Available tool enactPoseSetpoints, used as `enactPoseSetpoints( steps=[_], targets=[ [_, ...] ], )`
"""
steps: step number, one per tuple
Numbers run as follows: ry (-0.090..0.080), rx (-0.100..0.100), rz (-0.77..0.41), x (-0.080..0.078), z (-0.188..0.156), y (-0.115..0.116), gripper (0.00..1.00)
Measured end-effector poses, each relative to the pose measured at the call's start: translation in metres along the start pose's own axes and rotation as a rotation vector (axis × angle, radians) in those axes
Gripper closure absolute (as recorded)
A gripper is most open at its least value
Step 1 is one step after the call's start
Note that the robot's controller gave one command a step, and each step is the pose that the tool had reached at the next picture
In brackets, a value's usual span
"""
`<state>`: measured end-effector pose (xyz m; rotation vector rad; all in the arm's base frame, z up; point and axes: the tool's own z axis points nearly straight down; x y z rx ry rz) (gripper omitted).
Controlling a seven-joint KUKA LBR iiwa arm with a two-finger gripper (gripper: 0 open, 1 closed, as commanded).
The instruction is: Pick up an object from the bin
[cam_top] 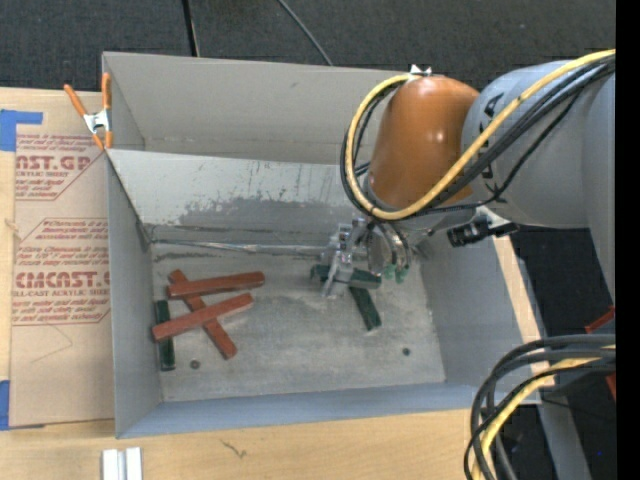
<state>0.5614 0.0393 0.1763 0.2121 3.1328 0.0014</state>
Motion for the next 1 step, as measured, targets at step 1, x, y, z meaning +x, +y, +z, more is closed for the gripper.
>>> enactPoseSetpoints(
  steps=[1],
  targets=[
    [-0.001, 0.000, 0.010, 0.0272, -0.0728, 0.0054, 1.00]
  ],
)
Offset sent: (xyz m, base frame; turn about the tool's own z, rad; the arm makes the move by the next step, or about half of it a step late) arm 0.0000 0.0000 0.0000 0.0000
